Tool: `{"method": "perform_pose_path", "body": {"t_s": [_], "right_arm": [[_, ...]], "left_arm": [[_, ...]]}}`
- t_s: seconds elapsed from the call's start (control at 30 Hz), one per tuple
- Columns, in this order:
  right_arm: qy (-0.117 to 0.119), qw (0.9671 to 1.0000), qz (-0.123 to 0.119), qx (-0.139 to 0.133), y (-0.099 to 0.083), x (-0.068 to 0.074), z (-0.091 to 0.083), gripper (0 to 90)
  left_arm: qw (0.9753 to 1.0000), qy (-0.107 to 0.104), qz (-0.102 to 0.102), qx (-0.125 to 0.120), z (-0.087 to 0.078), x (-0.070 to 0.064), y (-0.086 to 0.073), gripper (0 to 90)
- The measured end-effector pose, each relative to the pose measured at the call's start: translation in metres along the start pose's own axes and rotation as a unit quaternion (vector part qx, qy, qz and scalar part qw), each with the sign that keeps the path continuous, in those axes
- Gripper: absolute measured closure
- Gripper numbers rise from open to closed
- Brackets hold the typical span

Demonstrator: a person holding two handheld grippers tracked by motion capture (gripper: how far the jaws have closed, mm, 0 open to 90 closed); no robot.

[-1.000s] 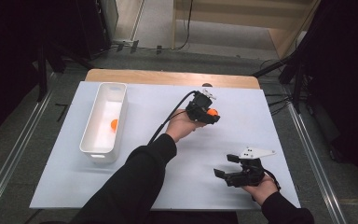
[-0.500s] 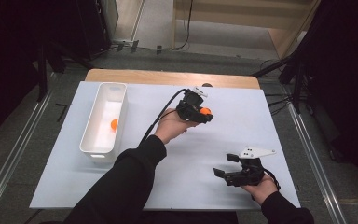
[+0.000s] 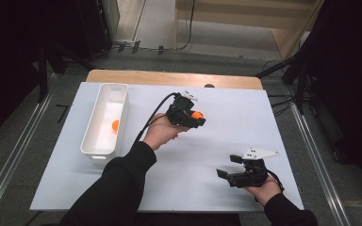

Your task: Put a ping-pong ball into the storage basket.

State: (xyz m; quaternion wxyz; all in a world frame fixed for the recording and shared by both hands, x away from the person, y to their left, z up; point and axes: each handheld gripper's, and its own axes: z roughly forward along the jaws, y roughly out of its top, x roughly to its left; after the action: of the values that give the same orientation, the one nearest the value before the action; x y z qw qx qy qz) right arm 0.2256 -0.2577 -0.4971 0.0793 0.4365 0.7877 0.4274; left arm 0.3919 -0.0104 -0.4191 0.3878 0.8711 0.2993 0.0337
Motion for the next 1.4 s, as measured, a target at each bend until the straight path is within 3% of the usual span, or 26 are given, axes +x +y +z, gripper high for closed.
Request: {"method": "perform_pose_path", "body": {"t_s": [0.23, 0.43, 0.6, 0.7, 0.8, 1.1, 1.4], "right_arm": [[-0.005, 1.0000, 0.007, 0.003, 0.000, -0.005, 0.002, 14.3], [-0.013, 0.9999, 0.007, -0.002, -0.002, -0.008, 0.000, 14.3], [-0.012, 0.9999, 0.010, -0.003, -0.002, -0.009, -0.002, 14.3], [-0.014, 0.9998, 0.010, -0.006, -0.002, -0.008, -0.002, 14.3], [-0.011, 0.9999, 0.008, -0.005, -0.002, -0.007, -0.001, 14.3], [-0.015, 0.9999, 0.002, -0.004, -0.001, -0.005, -0.002, 14.3], [-0.013, 0.9999, 0.001, -0.003, -0.001, -0.005, -0.001, 14.3]], "left_arm": [[0.9997, -0.008, -0.016, -0.015, -0.018, 0.010, -0.012, 51.2], [0.9997, -0.004, -0.020, -0.013, -0.025, 0.016, -0.025, 51.2], [1.0000, 0.002, -0.003, -0.005, -0.031, 0.013, -0.036, 51.2], [1.0000, -0.002, -0.004, -0.004, -0.034, 0.012, -0.042, 51.1], [0.9999, 0.003, 0.008, 0.006, -0.037, 0.012, -0.043, 51.1], [1.0000, -0.002, -0.004, -0.004, -0.046, 0.016, -0.046, 51.1], [0.9998, 0.011, -0.014, -0.003, -0.057, 0.025, -0.043, 51.1]]}}
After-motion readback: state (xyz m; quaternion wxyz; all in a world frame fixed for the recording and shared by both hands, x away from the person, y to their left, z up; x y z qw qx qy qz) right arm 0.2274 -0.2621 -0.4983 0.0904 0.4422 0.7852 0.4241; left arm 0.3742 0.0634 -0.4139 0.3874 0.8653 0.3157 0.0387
